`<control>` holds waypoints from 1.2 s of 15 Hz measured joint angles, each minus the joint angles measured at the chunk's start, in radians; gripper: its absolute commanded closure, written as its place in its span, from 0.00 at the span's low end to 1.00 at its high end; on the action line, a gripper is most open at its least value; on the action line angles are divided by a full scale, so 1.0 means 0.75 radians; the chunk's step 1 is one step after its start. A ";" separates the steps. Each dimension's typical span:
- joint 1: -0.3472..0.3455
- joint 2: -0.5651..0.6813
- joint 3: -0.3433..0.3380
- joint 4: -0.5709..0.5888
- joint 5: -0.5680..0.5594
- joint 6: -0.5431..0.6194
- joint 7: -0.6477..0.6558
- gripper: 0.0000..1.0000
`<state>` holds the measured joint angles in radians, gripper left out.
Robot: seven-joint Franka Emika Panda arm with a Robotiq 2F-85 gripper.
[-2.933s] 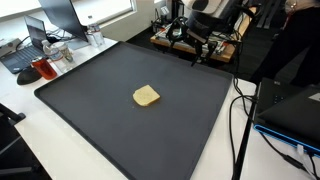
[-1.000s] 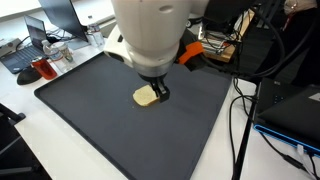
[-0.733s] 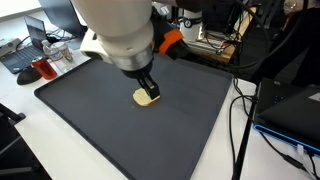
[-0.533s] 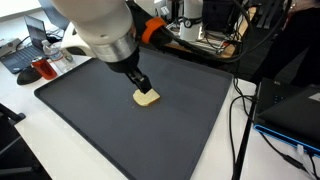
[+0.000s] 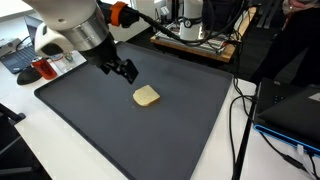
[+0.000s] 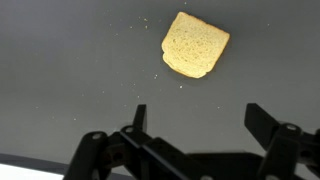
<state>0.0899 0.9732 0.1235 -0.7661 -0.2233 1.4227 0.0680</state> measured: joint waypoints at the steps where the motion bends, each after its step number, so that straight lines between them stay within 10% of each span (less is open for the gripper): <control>1: -0.014 0.001 0.013 0.000 0.002 0.000 -0.065 0.00; 18: -0.392 0.060 0.223 -0.029 0.261 0.003 -0.919 0.00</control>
<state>-0.2040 1.0184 0.2908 -0.7875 -0.0271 1.4250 -0.6214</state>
